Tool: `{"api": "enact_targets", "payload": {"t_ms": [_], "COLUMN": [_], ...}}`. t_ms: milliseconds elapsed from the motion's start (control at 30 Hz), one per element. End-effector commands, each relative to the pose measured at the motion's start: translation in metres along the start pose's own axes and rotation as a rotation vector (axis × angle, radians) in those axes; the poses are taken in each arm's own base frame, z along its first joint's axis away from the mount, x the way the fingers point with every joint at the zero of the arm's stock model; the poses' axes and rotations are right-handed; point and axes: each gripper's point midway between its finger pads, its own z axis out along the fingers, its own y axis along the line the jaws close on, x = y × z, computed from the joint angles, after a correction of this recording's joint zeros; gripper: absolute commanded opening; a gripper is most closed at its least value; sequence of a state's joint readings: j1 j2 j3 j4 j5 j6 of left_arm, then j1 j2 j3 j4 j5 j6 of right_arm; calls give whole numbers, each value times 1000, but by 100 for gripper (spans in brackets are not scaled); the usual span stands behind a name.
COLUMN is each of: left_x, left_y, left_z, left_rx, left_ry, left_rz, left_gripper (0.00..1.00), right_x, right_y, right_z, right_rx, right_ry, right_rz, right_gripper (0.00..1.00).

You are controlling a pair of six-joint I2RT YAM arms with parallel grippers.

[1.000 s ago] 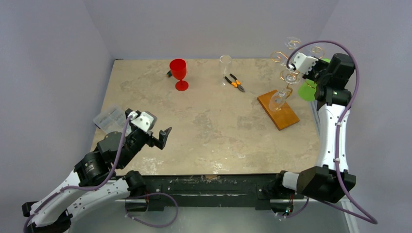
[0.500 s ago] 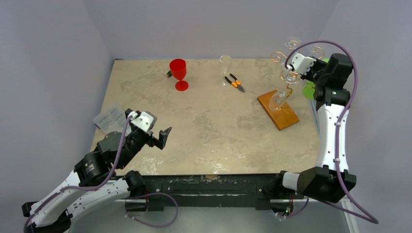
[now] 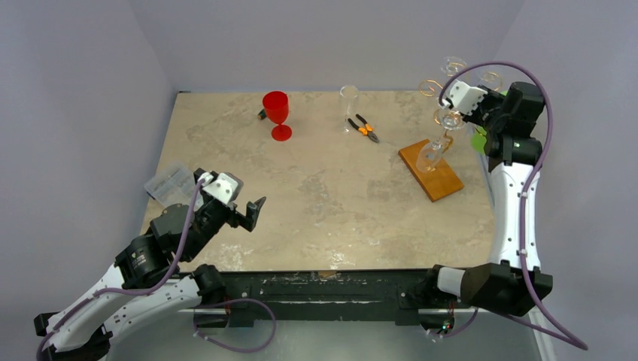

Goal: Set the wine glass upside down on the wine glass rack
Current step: Turn the wine glass upside down at the wine rack.

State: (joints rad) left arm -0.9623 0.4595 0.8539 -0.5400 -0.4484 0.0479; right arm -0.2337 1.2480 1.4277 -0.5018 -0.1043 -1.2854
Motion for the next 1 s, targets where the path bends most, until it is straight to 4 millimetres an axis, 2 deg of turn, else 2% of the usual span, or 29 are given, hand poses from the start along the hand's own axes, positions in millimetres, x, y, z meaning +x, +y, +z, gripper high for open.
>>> {"api": "enact_targets", "payload": {"t_ms": [0,300,467,567,733,800,967], "left_x": [-10,-10,-10,-10,-6,-4,0], "left_y": [1,2,4,5,5,5,9], "left_z": [1,1,-1,0,4,5,7], "left_rx": [2,-3,-11,-16,-26,-29,-52], "left_ry": [-41,-43,-49,-49,-33,-22,-11], "left_rz": [1,1,-2,0,8,13,20], "left_gripper": [100,100,100,100,100,100,100], "right_x": [-21,-41,-69,-88,-115,-126,-153], "right_y": [-30,-44,-60,-60,-34,-19,24], "right_z": [-24,-48,-80,-104,-145,-162,-207], "right_rx": [78,110,147,116,-28,-102,-277], "right_ry": [-69,-136,-235,-314,-438,-487,-642], "right_rz": [34,98,216,328,443,471,571], "right_gripper": [29,34,37,38,48,54,63]}}
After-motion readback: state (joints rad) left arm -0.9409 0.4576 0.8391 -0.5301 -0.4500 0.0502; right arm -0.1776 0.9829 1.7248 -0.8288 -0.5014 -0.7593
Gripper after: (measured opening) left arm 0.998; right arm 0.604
